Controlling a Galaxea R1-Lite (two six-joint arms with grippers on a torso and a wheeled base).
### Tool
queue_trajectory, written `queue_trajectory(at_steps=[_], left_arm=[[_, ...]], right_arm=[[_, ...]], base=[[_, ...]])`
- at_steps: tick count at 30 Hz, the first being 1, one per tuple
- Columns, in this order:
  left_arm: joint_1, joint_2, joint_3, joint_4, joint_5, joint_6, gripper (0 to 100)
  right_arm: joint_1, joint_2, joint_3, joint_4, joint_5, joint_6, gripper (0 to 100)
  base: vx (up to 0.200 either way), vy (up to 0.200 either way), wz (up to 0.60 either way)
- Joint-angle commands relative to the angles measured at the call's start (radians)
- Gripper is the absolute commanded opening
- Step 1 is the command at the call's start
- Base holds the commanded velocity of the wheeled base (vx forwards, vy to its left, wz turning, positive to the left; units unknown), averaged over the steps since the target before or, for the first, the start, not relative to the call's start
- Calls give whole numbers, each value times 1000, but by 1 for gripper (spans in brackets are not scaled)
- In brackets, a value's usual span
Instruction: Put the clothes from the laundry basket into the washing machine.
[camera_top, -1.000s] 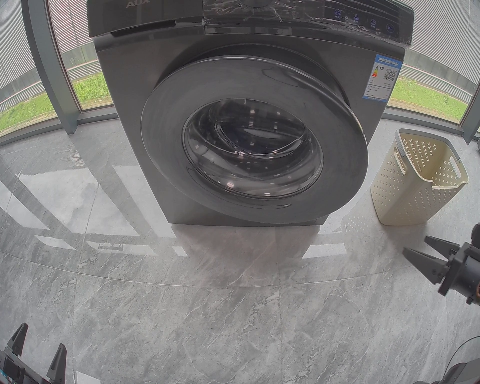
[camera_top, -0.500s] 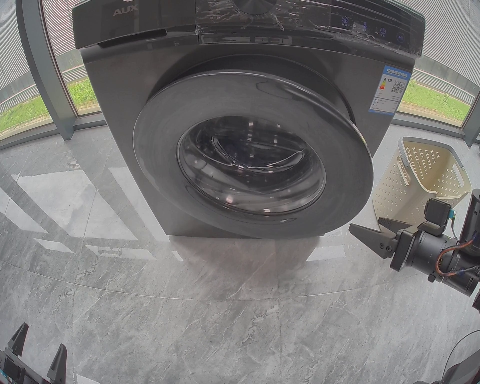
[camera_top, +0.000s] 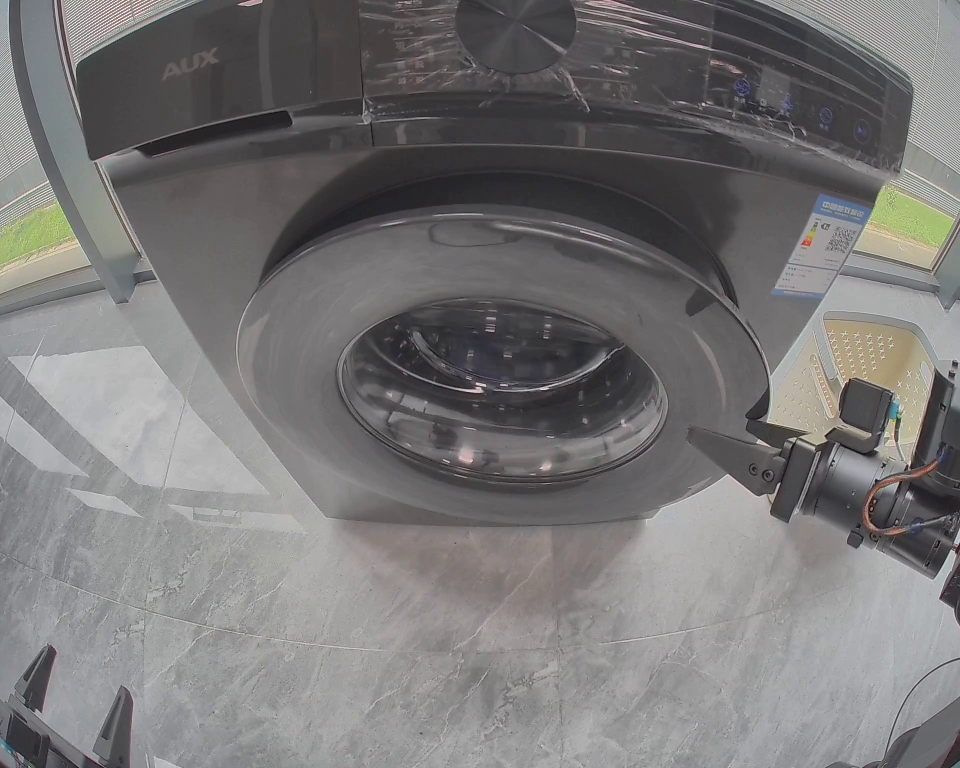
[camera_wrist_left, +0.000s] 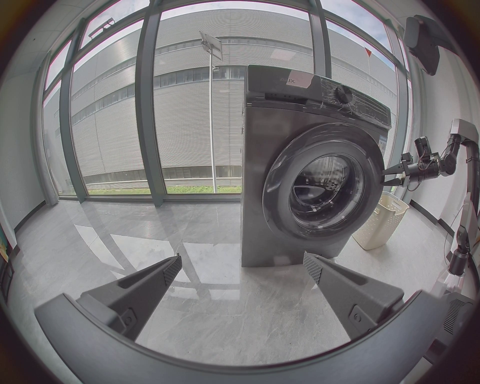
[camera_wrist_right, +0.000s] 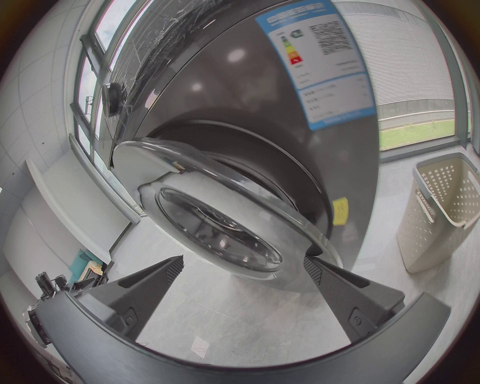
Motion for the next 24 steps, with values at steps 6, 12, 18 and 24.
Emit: queue_trajectory(at_steps=[6,12,18,24], left_arm=[[0,-12,17,0,0,0,100],[1,-12,17,0,0,-1,100],[0,-12,17,0,0,-1,100],[0,-12,17,0,0,-1,100]], right_arm=[[-1,14,-41,-1,-2,-1,100],[-1,23,-48,-1,-4,-1,100],[-4,28,-73,-2,-27,2,100],[10,9,-30,1,-62,-1,100]], base=[[0,0,0],[0,0,0],[0,0,0],[0,0,0]])
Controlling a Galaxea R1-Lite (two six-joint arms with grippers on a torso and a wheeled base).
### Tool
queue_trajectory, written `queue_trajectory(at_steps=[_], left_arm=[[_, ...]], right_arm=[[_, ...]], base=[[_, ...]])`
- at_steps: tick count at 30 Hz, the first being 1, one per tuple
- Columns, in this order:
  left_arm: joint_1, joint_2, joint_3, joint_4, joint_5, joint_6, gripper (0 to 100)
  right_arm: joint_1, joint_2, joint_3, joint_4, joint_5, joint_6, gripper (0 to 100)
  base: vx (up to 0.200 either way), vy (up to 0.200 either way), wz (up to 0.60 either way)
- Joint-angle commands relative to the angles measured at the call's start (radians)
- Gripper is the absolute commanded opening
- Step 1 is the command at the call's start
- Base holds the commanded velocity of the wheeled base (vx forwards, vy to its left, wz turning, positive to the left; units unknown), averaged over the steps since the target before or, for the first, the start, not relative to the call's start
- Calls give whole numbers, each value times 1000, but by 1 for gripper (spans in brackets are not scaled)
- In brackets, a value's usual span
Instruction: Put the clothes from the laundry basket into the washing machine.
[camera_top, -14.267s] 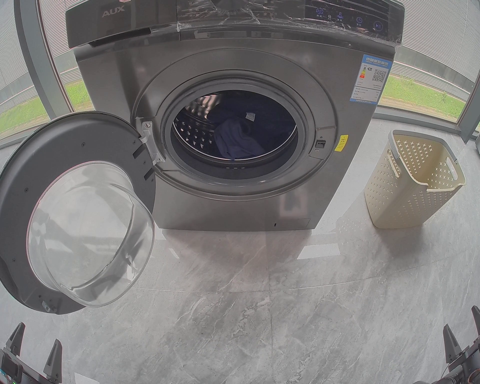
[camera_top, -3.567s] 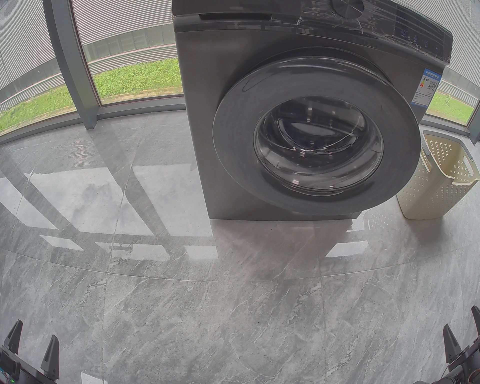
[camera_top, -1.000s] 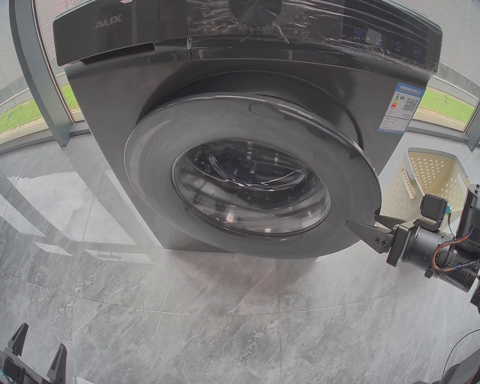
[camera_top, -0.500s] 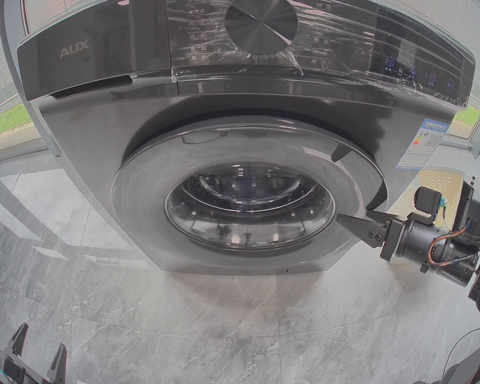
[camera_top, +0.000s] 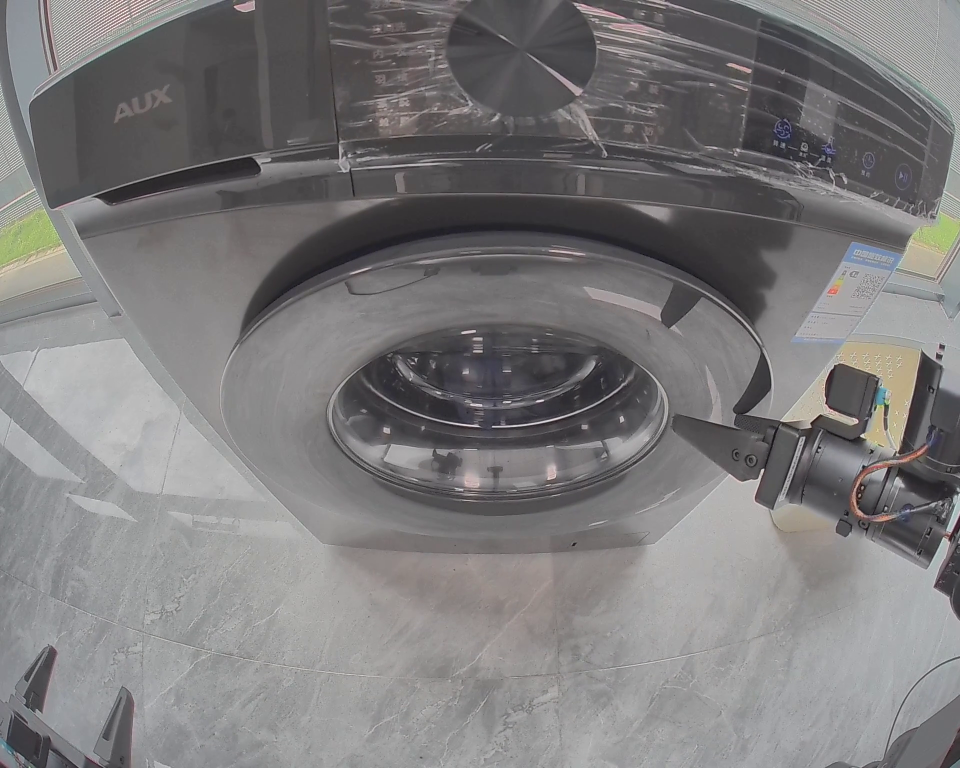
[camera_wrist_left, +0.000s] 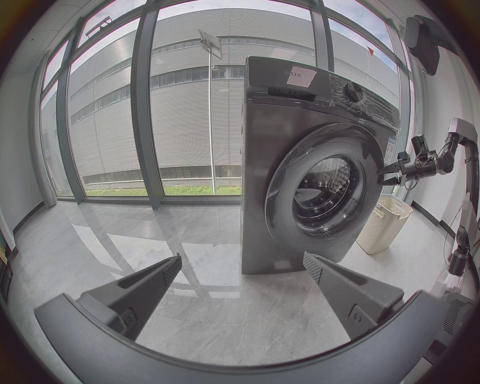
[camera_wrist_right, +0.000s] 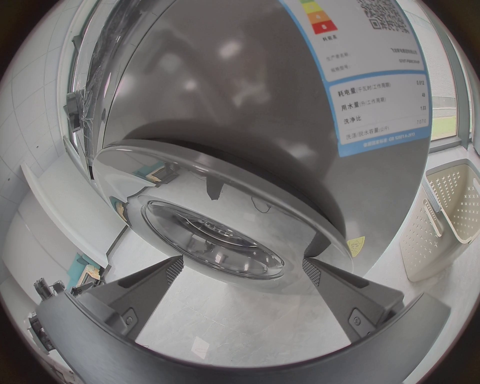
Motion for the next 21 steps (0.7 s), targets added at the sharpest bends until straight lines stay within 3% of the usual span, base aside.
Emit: queue_trajectory(at_steps=[1,6,10,11,16,18,21], left_arm=[[0,-13,18,-1,0,0,100],[0,-13,18,-1,0,-2,100],[0,-11,18,1,0,-3,100],[0,-11,18,-1,0,-3,100],[0,-11,18,-1,0,-3,100],[0,-11,18,1,0,-3,100],[0,-11,18,1,0,-3,100]], right_arm=[[23,-40,75,-16,2,-13,100],[159,-189,248,-14,13,-21,100],[187,-337,355,-7,16,-48,100],[176,-420,400,0,26,-68,100],[93,-666,530,27,50,-79,100],[67,-713,544,49,50,-83,100],[-53,-871,538,162,51,-103,100]], base=[[0,0,0],[0,0,0],[0,0,0],[0,0,0],[0,0,0],[0,0,0],[0,0,0]])
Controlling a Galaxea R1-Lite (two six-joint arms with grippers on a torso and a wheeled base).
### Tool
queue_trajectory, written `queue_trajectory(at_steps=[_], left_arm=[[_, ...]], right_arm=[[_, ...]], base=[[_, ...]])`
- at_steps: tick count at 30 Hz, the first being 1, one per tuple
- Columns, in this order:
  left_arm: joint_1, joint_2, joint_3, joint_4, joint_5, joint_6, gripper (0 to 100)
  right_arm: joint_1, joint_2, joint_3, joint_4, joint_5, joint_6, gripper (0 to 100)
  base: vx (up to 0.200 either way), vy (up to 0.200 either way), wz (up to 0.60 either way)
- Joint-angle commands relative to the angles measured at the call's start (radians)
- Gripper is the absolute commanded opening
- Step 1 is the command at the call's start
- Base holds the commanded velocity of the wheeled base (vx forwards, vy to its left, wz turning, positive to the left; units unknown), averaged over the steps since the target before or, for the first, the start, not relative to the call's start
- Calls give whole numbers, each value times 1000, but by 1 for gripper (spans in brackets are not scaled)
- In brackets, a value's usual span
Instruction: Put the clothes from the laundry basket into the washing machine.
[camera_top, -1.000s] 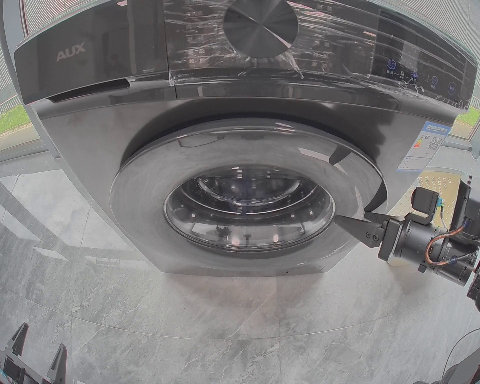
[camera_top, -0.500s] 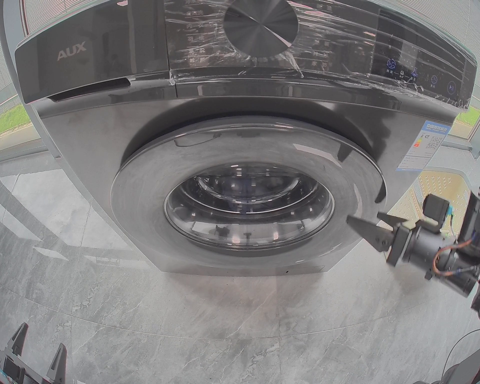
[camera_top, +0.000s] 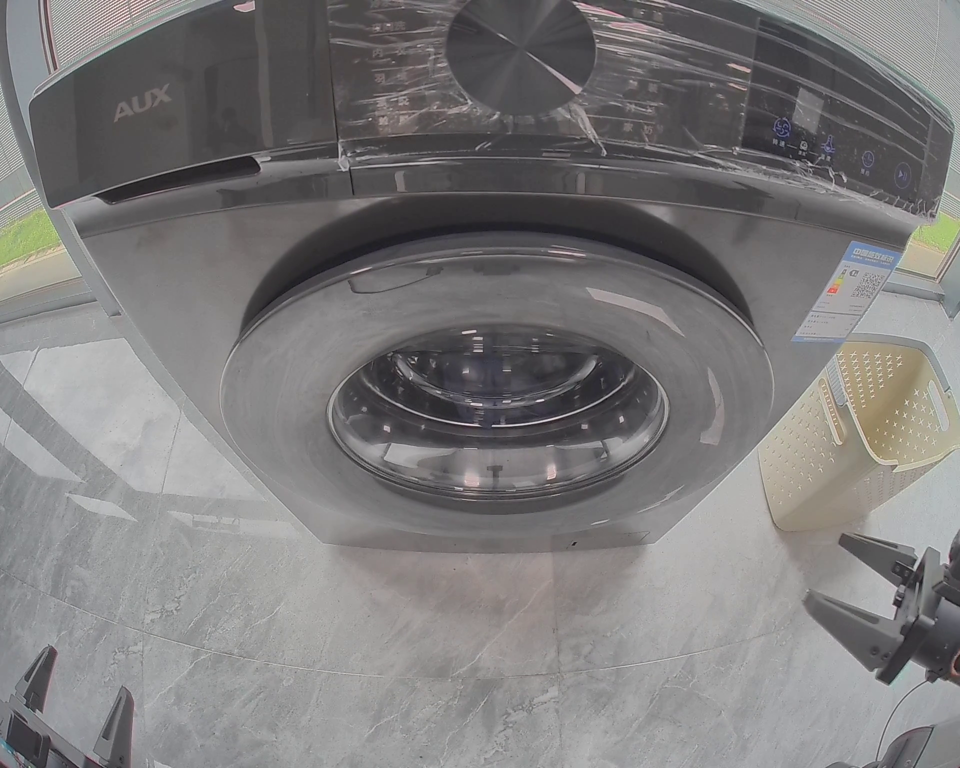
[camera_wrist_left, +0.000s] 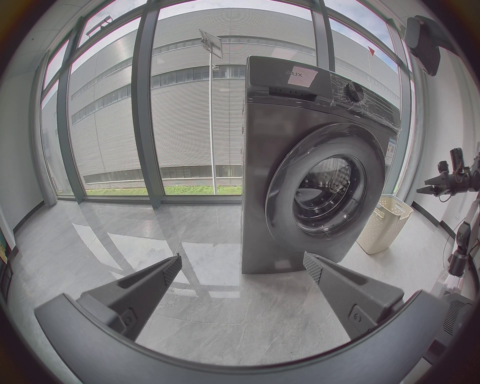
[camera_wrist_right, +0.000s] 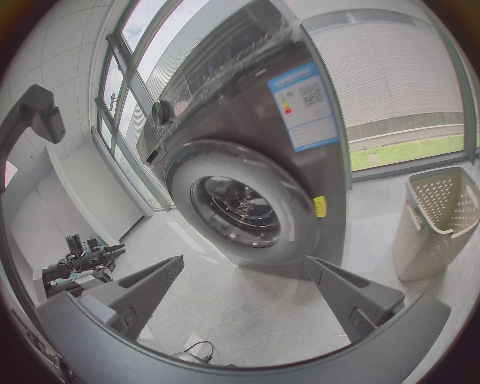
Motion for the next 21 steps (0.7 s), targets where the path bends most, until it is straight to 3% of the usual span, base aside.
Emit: queue_trajectory(at_steps=[1,5,10,17,19,21], left_arm=[[0,-11,18,1,0,-1,100],[0,-11,16,1,0,-1,100],[0,-11,16,1,0,-1,100],[-1,-11,16,1,-1,-7,100],[-1,-11,16,1,0,-8,100],[-1,-11,16,1,0,-8,100]], right_arm=[[-197,-387,75,158,15,-33,100],[-297,-532,54,302,38,-70,100],[-400,-688,67,423,74,-80,100],[-409,-799,115,477,81,-99,100],[-412,-797,115,483,60,-97,100],[-418,-797,115,500,-12,-106,100]], base=[[0,0,0],[0,0,0],[0,0,0],[0,0,0],[0,0,0],[0,0,0]])
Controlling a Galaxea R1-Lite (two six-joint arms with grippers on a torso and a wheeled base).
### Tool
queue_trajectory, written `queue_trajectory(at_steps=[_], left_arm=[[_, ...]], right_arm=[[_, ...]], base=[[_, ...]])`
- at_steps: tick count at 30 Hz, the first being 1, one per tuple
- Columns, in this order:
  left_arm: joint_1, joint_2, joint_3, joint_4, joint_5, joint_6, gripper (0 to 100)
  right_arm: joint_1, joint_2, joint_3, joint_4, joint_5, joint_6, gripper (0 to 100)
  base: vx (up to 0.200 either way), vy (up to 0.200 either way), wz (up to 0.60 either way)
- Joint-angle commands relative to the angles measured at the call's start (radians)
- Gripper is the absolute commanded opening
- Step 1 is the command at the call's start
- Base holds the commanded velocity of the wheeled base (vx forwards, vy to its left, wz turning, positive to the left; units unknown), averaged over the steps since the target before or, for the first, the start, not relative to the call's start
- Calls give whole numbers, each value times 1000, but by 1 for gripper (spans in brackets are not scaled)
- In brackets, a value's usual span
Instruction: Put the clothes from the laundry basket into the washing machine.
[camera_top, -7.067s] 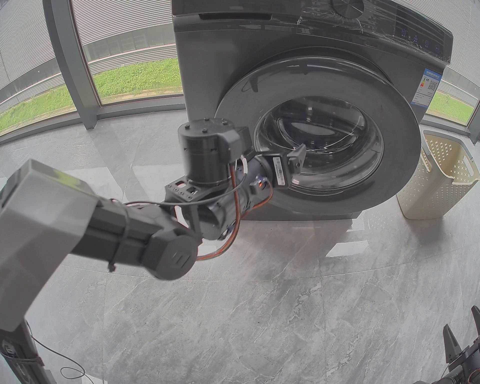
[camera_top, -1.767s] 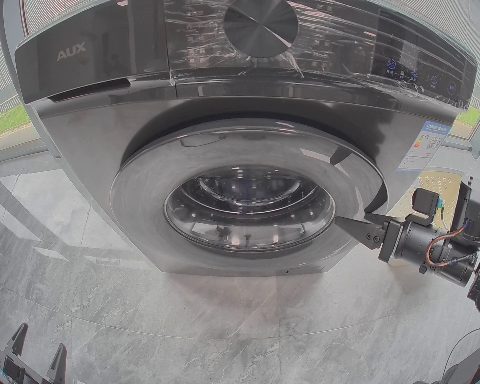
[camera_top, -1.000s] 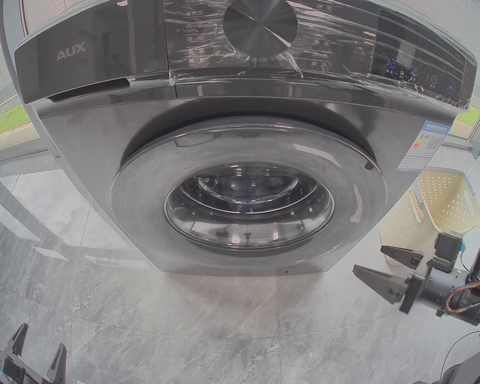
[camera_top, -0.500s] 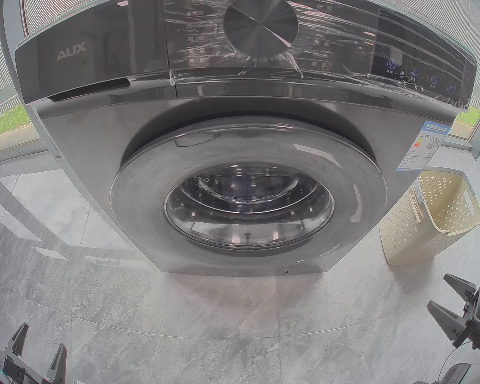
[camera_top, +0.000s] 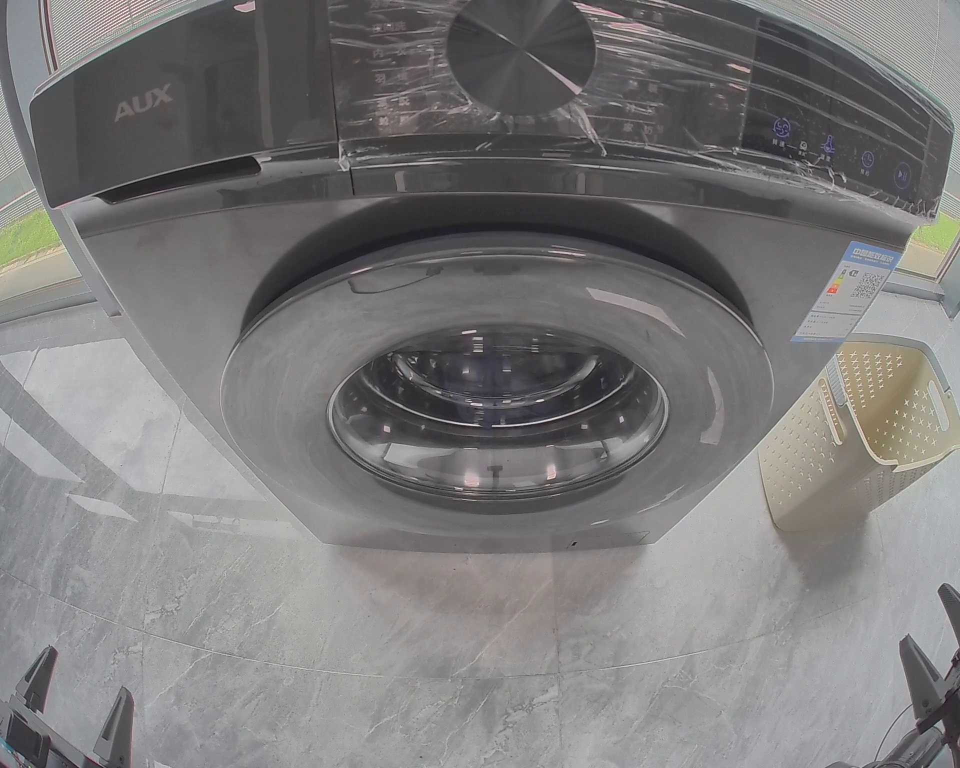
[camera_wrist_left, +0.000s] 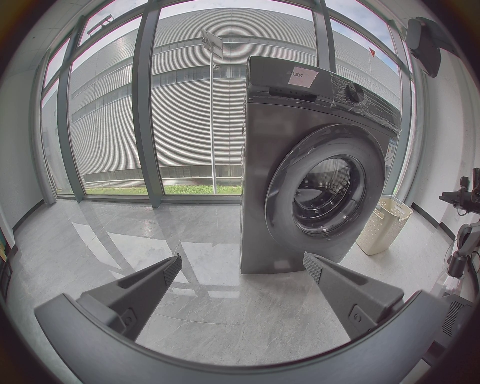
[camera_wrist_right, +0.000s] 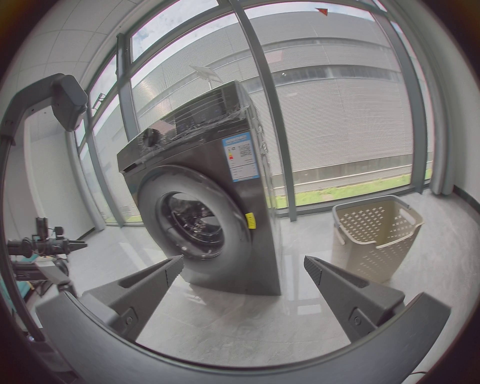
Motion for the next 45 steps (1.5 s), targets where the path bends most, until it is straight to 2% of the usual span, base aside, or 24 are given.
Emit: queue_trajectory(at_steps=[1,2,3,6,9,10,11,12,13,14,16,18,19,20,23,25,26,27,45], left_arm=[[0,-12,16,0,0,-2,100],[0,-12,16,0,0,-2,100],[0,-12,16,0,0,-2,100],[0,-12,16,0,0,0,100],[0,-12,16,0,0,-2,100],[0,-12,16,0,0,-2,100],[0,-12,16,0,0,-2,100],[0,-12,16,0,0,-2,100],[0,-12,16,0,0,0,100],[2,-12,16,0,0,0,100],[0,-12,16,0,0,-5,100],[0,-12,16,0,0,-6,100],[0,-12,16,0,0,-8,100],[0,-12,16,0,0,-8,100],[0,-12,16,0,0,-8,100],[0,-12,16,0,0,-6,100],[0,-12,16,0,0,-8,100],[0,-12,16,0,0,-8,100],[0,-12,16,-2,2,-8,100]], right_arm=[[-29,-54,21,30,-100,-14,100],[-29,-54,21,31,-104,-14,100],[-48,-52,21,36,-130,-12,100],[-58,-52,21,39,-139,-8,100],[-123,-52,21,39,-156,-19,100],[-123,-52,21,39,-156,-19,100],[-221,-77,21,54,-130,-45,100],[-262,-91,21,80,-90,-58,100],[-258,-98,21,106,-63,-58,100],[-246,-104,21,136,-55,-52,100],[-229,-127,21,195,-90,-51,100],[-226,-135,21,200,-119,-52,100],[-224,-135,21,211,-153,-66,100],[-224,-135,21,212,-161,-65,100],[-227,-134,21,217,-156,-74,100],[-226,-134,21,249,-107,-123,100],[-221,-134,21,252,-86,-135,100],[-223,-135,21,247,-83,-131,100],[-223,-134,21,244,-86,-127,100]], base=[[0,0,0],[0,0,0],[0,0,0],[0,0,0],[0,0,0],[0,0,0],[0,0,0],[0,0,0],[0,0,0],[0,0,0],[0,0,0],[0,0,0],[0,0,0],[0,0,0],[0,0,0],[0,0,0],[0,0,0],[0,0,0],[0,0,0]])
